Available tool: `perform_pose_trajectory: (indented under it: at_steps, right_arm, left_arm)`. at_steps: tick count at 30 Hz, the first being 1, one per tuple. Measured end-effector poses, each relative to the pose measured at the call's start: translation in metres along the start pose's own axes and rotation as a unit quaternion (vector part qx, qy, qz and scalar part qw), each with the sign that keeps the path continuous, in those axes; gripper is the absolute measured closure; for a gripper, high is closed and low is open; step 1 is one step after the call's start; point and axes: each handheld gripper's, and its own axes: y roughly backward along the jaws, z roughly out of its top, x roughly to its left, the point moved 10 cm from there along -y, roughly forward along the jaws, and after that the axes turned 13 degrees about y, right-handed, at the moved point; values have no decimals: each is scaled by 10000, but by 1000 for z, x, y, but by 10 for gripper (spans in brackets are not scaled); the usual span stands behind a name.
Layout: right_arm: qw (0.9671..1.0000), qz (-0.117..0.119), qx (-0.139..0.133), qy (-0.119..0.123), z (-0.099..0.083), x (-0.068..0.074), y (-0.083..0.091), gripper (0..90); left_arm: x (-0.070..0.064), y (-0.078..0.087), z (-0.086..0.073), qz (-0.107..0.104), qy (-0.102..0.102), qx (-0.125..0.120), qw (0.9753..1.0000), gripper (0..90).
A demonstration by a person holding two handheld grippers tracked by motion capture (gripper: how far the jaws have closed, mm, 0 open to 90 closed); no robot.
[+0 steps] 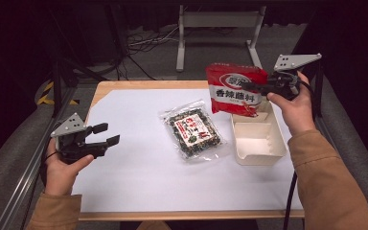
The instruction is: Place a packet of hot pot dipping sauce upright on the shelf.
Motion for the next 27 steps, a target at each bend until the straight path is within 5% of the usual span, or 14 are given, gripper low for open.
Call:
perform_pose_trajectory:
  at_steps: [16,27]
  right_arm:
    - [9999,-73,51,-119,-25,-21,15,895]
    - [9991,-127,349,-203,-47,-28,16,895]
  left_arm:
    - [-1,-4,-1,-146,26,72,9999,333]
    - [1,0,-6,-123,91,110,9998,327]
